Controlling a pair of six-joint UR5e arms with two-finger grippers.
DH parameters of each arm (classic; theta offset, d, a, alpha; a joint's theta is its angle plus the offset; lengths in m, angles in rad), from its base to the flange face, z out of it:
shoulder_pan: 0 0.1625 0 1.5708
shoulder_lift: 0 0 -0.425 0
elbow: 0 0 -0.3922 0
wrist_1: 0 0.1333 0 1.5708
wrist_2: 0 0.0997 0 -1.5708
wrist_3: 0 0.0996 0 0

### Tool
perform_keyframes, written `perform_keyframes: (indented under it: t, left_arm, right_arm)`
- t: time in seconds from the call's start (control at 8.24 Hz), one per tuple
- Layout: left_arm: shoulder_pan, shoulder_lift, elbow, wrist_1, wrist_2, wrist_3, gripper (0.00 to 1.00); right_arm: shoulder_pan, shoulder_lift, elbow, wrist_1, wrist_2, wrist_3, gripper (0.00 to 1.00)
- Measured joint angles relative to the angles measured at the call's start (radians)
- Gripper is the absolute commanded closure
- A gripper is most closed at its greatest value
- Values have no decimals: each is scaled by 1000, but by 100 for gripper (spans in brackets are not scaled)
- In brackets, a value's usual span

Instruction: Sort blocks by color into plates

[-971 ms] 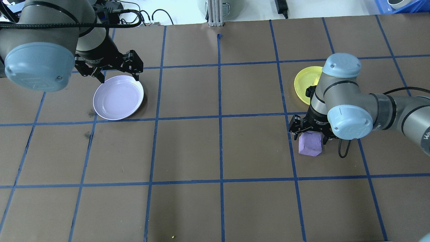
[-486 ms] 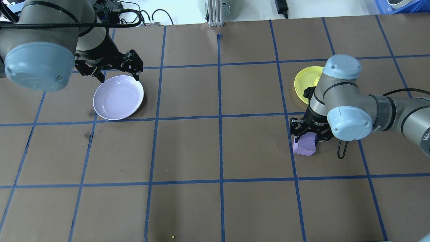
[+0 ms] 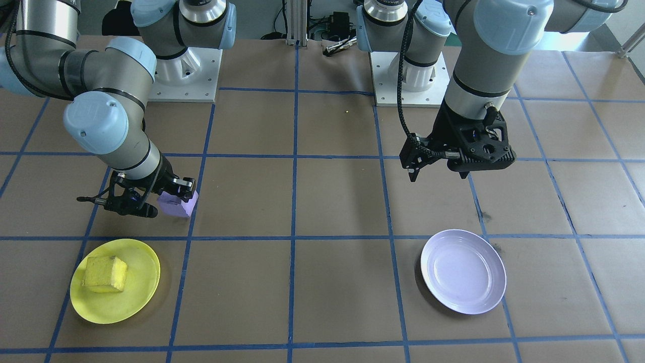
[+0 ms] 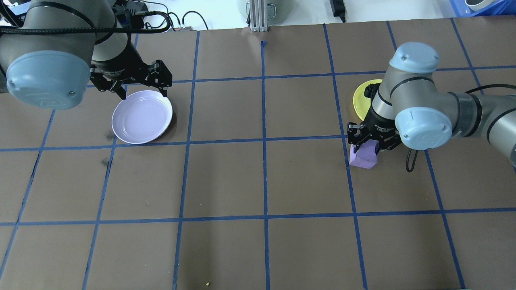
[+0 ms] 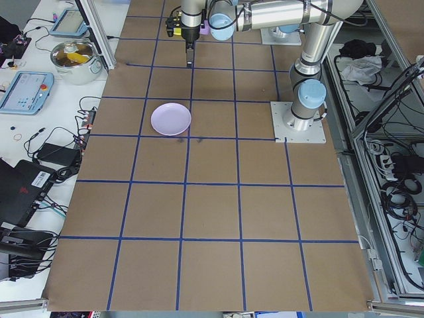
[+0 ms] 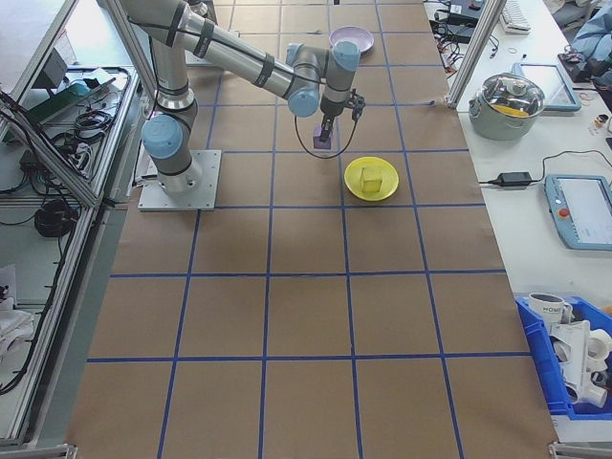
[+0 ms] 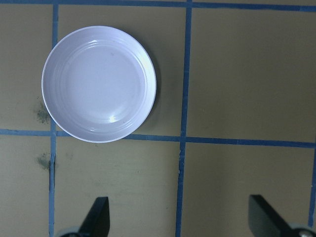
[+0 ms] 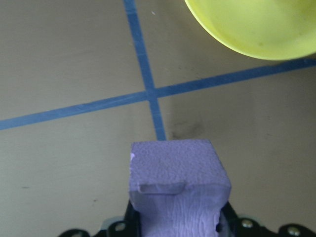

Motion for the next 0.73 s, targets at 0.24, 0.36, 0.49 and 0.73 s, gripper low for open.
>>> perform_keyframes:
  t: [0.24, 0.36, 0.49, 0.73]
  left_arm:
    - [0, 2, 0, -2, -3, -7, 0]
    - [0, 4, 0, -6, -5, -12, 0]
    - [0, 6, 0, -10, -6, -14, 0]
    - [-1, 6, 0, -12, -5, -15, 0]
  right_arm:
    - [114, 40, -112, 32, 40, 71, 92]
    - [172, 60, -141, 2, 70, 130, 92]
    - [225, 82, -169, -29, 92, 188, 92]
    - [345, 149, -238, -61, 143, 342, 91]
